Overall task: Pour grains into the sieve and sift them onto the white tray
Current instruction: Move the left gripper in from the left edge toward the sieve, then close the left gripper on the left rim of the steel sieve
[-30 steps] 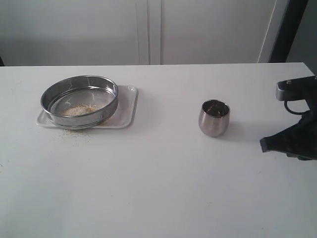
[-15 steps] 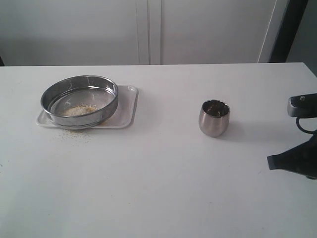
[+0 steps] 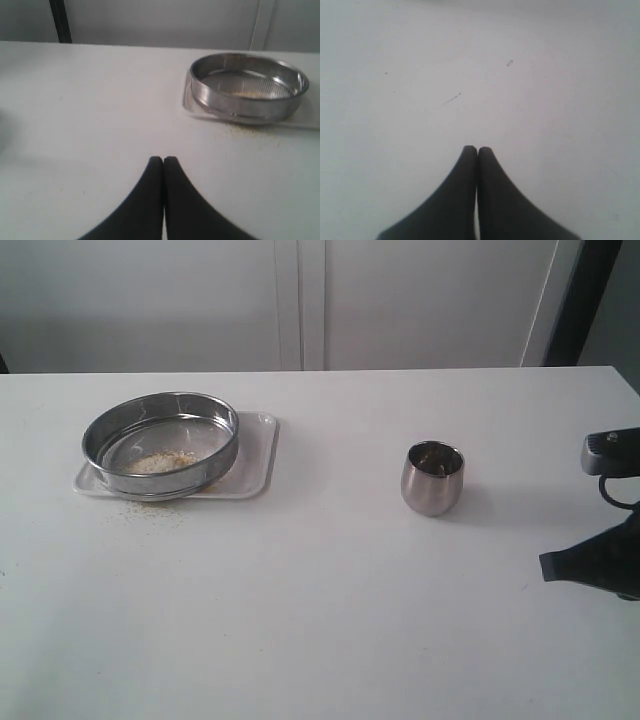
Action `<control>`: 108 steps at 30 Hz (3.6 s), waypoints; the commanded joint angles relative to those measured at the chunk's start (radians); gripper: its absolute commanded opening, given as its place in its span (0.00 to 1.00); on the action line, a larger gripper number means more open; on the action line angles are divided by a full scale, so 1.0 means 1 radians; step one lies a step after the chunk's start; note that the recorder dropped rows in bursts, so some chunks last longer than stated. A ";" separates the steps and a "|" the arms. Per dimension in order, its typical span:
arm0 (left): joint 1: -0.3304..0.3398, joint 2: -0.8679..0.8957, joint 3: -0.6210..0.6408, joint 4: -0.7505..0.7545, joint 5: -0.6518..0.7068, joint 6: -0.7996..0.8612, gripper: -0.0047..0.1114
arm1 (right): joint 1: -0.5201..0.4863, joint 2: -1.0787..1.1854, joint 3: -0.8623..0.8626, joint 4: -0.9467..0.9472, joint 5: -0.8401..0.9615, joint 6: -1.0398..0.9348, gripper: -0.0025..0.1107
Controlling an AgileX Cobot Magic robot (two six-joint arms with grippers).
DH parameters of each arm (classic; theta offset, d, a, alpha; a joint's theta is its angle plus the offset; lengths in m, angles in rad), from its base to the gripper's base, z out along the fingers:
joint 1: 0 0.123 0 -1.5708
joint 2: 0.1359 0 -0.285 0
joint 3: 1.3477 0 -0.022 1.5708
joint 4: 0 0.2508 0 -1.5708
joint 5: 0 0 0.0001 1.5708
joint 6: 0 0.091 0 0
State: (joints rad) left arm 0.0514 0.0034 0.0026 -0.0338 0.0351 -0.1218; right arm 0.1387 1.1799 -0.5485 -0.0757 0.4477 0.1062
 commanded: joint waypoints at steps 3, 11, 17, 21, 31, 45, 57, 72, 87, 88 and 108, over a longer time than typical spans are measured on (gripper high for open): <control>-0.004 -0.003 -0.003 -0.011 -0.177 -0.043 0.04 | -0.009 -0.006 0.004 -0.005 -0.008 0.004 0.02; -0.004 -0.003 -0.003 -0.011 -0.310 -0.293 0.04 | -0.009 -0.006 0.004 -0.003 -0.010 0.004 0.02; -0.004 0.146 -0.121 -0.011 -0.062 -0.246 0.04 | -0.009 -0.006 0.004 -0.003 -0.010 0.004 0.02; -0.004 0.321 -0.212 -0.011 -0.010 -0.186 0.04 | -0.009 -0.006 0.004 -0.003 -0.010 0.004 0.02; -0.004 0.733 -0.525 -0.011 0.223 0.030 0.04 | -0.009 -0.006 0.004 -0.003 -0.010 0.004 0.02; -0.004 1.171 -0.905 -0.176 0.481 0.273 0.04 | -0.009 -0.006 0.004 -0.003 -0.010 0.004 0.02; -0.004 1.608 -1.268 -0.273 0.522 0.414 0.04 | -0.009 -0.006 0.004 -0.003 -0.010 0.004 0.02; -0.008 1.871 -1.578 -0.247 0.600 0.414 0.04 | -0.009 -0.006 0.004 -0.003 -0.010 0.004 0.02; -0.053 2.011 -1.717 -0.228 0.588 0.386 0.61 | -0.009 -0.006 0.004 -0.003 -0.010 0.004 0.02; -0.053 2.017 -1.718 -0.228 0.588 0.388 0.66 | -0.009 -0.006 0.004 -0.003 -0.010 0.004 0.02; -0.057 2.153 -1.728 -0.228 0.421 0.384 0.60 | -0.009 -0.006 0.004 -0.003 -0.012 0.004 0.02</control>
State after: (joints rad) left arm 0.0000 2.1518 -1.7210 -0.2609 0.4618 0.2703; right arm 0.1387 1.1799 -0.5485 -0.0757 0.4398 0.1101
